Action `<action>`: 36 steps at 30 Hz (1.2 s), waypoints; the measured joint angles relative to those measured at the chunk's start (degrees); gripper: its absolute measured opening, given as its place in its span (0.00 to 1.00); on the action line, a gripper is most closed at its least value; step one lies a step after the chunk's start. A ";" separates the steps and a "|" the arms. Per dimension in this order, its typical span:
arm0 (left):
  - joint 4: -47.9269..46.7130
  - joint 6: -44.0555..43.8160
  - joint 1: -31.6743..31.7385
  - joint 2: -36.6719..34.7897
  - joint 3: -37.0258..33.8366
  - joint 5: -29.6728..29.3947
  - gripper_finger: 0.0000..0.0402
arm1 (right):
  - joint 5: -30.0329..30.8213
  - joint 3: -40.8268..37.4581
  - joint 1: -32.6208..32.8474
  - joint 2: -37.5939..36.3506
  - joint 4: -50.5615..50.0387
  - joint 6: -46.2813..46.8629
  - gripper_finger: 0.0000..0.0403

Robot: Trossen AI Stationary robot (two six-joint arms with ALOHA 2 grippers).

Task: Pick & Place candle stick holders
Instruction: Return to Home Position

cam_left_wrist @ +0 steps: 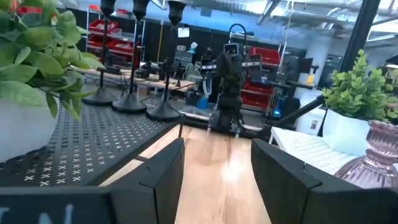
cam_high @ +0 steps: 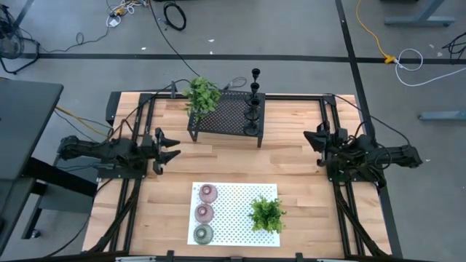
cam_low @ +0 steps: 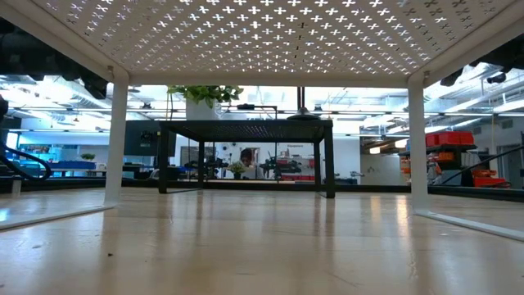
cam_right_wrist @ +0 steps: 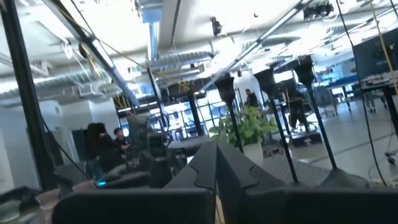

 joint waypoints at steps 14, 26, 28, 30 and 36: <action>-0.67 0.00 0.00 0.37 0.00 0.05 0.47 | -0.04 0.00 -0.09 0.48 0.02 0.18 0.02; -0.65 0.00 0.00 0.37 -0.02 0.05 0.47 | -0.04 0.00 -0.09 0.50 0.00 0.18 0.02; -0.65 0.00 0.00 0.37 -0.02 0.05 0.47 | -0.04 0.00 -0.09 0.50 0.00 0.18 0.02; -0.63 0.00 0.00 0.37 -0.02 0.05 0.47 | -0.04 0.00 -0.09 0.50 0.00 0.18 0.02; -0.65 0.00 0.00 0.37 -0.02 0.05 0.47 | -0.04 0.00 -0.09 0.50 0.00 0.17 0.02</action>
